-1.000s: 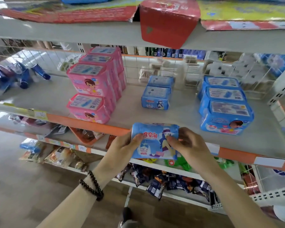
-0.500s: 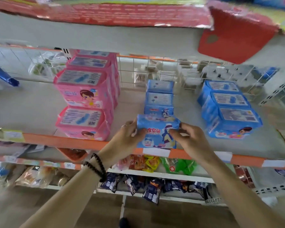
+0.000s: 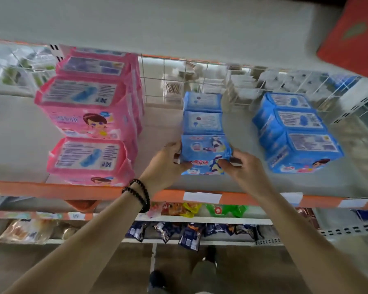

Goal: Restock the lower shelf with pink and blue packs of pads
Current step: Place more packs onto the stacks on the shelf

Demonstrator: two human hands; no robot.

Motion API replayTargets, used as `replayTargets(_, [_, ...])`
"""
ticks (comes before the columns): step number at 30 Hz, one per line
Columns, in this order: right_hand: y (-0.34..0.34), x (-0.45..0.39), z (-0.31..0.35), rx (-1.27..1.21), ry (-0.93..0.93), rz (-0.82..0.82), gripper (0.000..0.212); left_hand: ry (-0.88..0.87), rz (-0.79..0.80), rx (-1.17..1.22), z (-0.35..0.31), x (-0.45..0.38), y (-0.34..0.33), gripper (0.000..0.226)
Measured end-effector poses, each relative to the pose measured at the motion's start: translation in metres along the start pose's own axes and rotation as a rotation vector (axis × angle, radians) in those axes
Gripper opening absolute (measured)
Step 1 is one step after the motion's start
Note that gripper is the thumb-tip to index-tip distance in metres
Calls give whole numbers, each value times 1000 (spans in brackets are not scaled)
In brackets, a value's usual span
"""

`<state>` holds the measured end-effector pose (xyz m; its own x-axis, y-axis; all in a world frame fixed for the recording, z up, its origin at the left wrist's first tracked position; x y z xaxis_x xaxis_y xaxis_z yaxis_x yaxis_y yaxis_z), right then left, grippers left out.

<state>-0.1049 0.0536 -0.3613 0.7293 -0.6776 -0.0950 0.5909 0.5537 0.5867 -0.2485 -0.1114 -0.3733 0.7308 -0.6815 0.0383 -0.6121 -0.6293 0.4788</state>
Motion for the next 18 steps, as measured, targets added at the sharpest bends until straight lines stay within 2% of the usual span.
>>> replayTargets(7, [-9,-22,-14,-19,7,51,29,57,-2,58,3,-22,-6,49])
replayTargets(13, [0,-26,-16,-73,13,-6,33,22,-57,35,0,-21,-11,49])
replayTargets(18, [-6,-28,-21,-79,12,10,32,-1,-123,30,-2,-22,-13,51])
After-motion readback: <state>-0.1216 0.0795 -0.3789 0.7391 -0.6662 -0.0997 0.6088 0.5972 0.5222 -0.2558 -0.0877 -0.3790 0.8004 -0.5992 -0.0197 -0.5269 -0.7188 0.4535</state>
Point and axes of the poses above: each hand's wrist, its own x-axis away from the middle knuckle, its own y-axis out of the back of the hand, z = x × y, the point moved 4 cm from there along -x, towards the middle knuckle, and after that the axes turned 7 degrees about -z, right-handed, at the moved point
